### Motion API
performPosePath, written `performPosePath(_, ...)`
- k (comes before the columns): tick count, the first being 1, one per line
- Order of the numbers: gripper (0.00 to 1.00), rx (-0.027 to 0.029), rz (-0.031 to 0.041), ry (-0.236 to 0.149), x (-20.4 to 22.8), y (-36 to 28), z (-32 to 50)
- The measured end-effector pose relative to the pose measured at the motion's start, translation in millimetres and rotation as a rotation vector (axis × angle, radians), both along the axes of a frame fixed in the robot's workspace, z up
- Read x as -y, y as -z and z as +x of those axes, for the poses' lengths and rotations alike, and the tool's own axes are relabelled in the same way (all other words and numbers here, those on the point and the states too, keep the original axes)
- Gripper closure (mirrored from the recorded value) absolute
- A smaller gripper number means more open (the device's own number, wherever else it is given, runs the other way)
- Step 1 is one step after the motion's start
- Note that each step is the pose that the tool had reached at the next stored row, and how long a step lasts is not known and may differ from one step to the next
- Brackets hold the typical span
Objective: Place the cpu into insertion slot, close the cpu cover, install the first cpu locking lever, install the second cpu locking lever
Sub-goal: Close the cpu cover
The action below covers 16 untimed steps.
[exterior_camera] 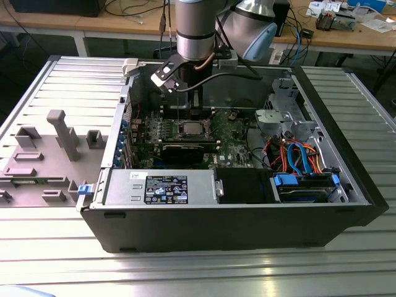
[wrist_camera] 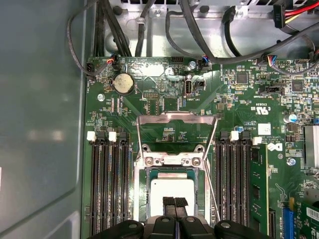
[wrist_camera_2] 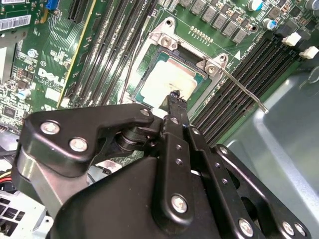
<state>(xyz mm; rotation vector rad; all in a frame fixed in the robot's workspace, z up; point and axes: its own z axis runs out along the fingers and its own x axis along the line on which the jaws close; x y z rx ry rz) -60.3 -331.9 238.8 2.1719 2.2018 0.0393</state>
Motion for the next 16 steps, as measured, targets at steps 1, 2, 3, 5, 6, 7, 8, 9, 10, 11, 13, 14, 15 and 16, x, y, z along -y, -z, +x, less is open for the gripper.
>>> performPosePath(1,0.89,0.0001,0.0003,0.0,0.0,-0.3,0.0)
performPosePath(2,0.89,0.0001,0.0008,0.0,0.0,-1.3,0.0)
performPosePath(3,0.89,0.0001,0.001,0.0,0.0,-2.1,0.0)
performPosePath(5,0.89,0.0,0.001,0.0,0.0,-3.1,0.0)
performPosePath(6,0.89,0.0001,0.0011,0.0,0.0,-3.8,0.0)
performPosePath(7,0.89,0.0001,0.0012,0.0,-0.1,-4.3,0.0)
performPosePath(8,0.89,0.0002,0.0011,0.0,-0.1,-4.8,0.0)
performPosePath(9,0.89,0.0001,0.001,0.0,0.0,-5.3,0.0)
performPosePath(10,0.89,0.0001,0.0011,0.0,0.0,-5.9,0.0)
performPosePath(11,0.89,0.0001,0.001,0.0,0.0,-6.4,0.0)
performPosePath(13,0.89,0.0001,0.0011,0.0,0.0,-7.3,0.0)
performPosePath(14,0.89,0.0002,0.0011,0.0,-0.1,-7.6,0.0)
performPosePath(15,0.89,0.0003,0.0013,0.0,-0.1,-7.7,0.1)
performPosePath(16,0.89,0.0003,0.0014,0.0,-0.1,-7.7,0.1)
